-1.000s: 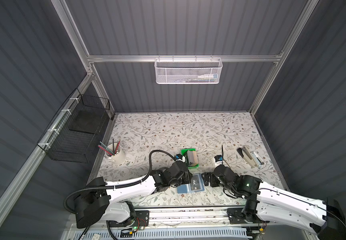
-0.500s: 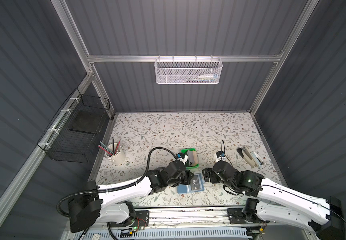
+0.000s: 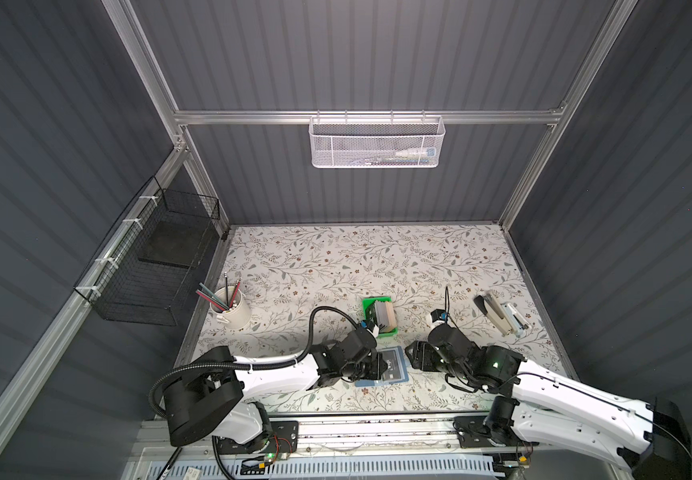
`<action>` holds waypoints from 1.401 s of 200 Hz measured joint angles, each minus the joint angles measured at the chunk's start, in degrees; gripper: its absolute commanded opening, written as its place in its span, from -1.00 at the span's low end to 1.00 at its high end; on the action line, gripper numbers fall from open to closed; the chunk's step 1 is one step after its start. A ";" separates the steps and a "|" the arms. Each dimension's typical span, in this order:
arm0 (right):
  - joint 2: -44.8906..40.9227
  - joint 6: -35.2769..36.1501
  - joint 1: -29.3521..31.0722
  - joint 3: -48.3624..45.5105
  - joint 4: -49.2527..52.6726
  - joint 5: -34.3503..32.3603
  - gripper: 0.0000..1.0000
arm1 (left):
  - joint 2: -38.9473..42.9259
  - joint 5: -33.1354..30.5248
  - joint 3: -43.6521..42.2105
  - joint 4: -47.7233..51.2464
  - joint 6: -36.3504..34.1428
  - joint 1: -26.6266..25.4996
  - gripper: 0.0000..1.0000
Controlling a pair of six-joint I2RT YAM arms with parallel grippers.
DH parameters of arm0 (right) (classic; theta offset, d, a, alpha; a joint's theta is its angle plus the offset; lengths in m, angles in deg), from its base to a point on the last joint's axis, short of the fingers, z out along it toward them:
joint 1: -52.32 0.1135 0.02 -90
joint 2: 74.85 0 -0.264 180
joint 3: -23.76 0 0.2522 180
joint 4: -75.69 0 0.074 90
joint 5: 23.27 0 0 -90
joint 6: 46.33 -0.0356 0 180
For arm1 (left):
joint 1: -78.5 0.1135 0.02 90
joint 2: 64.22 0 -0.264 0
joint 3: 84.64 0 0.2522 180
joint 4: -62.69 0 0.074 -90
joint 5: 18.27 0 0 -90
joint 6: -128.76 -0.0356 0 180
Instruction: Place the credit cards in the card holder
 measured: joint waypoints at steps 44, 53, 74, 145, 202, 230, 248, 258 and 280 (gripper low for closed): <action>0.85 0.26 -3.13 -4.20 -5.27 8.00 0.07 | -0.15 -1.88 0.90 1.51 0.94 0.00 -0.73; 1.05 0.52 -3.10 -4.31 -6.14 9.01 0.04 | -0.26 -2.27 1.44 2.25 1.14 0.00 -0.74; 1.03 0.81 -3.10 -4.57 -8.66 10.27 0.01 | -0.50 -3.19 2.67 3.98 1.16 0.00 -0.74; -0.61 2.71 -3.08 -4.57 -11.34 11.30 -0.01 | -2.64 -4.79 5.20 6.71 1.05 -0.35 -0.71; 3.28 5.18 -3.08 -4.46 -11.58 14.53 -0.01 | -5.25 -6.62 5.22 6.73 1.57 -1.51 -0.72; 5.29 5.62 -3.08 -4.42 -11.61 15.85 -0.02 | -5.31 -7.48 5.22 6.80 2.27 -1.62 -0.72; 5.81 5.62 -3.08 -4.42 -11.56 16.00 -0.02 | -5.31 -7.56 5.22 6.71 2.67 -1.60 -0.72; 5.90 5.35 -3.08 -4.42 -11.52 15.85 -0.02 | -5.31 -7.54 5.22 6.67 2.67 -1.62 -0.72; 6.34 4.52 -3.08 -4.42 -11.32 15.21 -0.02 | -5.31 -7.50 5.22 6.56 2.67 -1.62 -0.72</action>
